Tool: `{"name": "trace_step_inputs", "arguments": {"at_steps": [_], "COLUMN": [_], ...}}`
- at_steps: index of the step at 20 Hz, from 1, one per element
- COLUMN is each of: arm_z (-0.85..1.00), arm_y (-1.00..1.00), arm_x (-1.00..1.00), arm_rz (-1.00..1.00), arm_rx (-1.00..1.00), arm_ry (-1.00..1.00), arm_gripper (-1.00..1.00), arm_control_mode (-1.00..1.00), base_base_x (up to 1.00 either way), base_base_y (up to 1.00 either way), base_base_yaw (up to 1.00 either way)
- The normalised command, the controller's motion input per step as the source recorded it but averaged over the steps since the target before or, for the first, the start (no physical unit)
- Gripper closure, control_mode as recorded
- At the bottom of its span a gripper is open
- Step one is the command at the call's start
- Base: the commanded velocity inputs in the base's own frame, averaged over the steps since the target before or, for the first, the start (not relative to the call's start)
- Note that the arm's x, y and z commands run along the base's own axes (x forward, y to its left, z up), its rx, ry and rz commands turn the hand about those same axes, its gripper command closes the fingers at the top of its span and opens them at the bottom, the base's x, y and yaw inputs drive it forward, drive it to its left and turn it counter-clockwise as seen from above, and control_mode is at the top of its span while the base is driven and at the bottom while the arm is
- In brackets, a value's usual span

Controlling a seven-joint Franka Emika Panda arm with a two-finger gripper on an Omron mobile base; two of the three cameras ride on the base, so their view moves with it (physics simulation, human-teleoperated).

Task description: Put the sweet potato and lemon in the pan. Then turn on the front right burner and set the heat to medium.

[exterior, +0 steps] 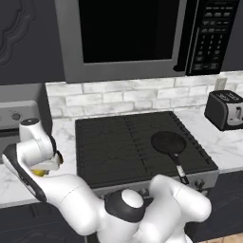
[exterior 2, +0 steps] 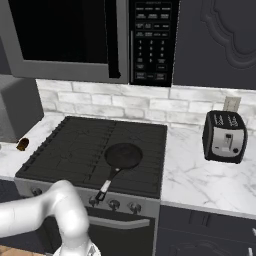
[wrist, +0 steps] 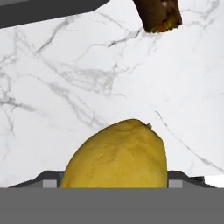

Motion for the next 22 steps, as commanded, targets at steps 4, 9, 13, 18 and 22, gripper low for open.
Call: {"name": "trace_step_inputs", "arguments": {"at_steps": [4,9,13,18,22], "arm_z": [0.72,0.78,0.58,0.29,0.12], "arm_y": [-0.65,-0.76,-0.94,-1.00,-1.00], "arm_x": [-0.68,-0.59,-0.42,-0.18,-0.09], "arm_rz": [0.00,0.00,0.00,0.00,0.00], "arm_rx": [0.02,0.01,0.00,0.00,0.00], "arm_ry": [0.00,-0.01,-0.05,-0.14,-0.17], "arm_gripper": [1.00,1.00,1.00,1.00,1.00], "arm_control_mode": [-1.00,-1.00,-1.00,-1.00,-1.00], "base_base_x": [0.00,0.00,0.00,0.00,0.00], "base_base_y": [0.00,0.00,0.00,0.00,0.00], "base_base_yaw": [0.00,0.00,0.00,0.00,0.00]}}
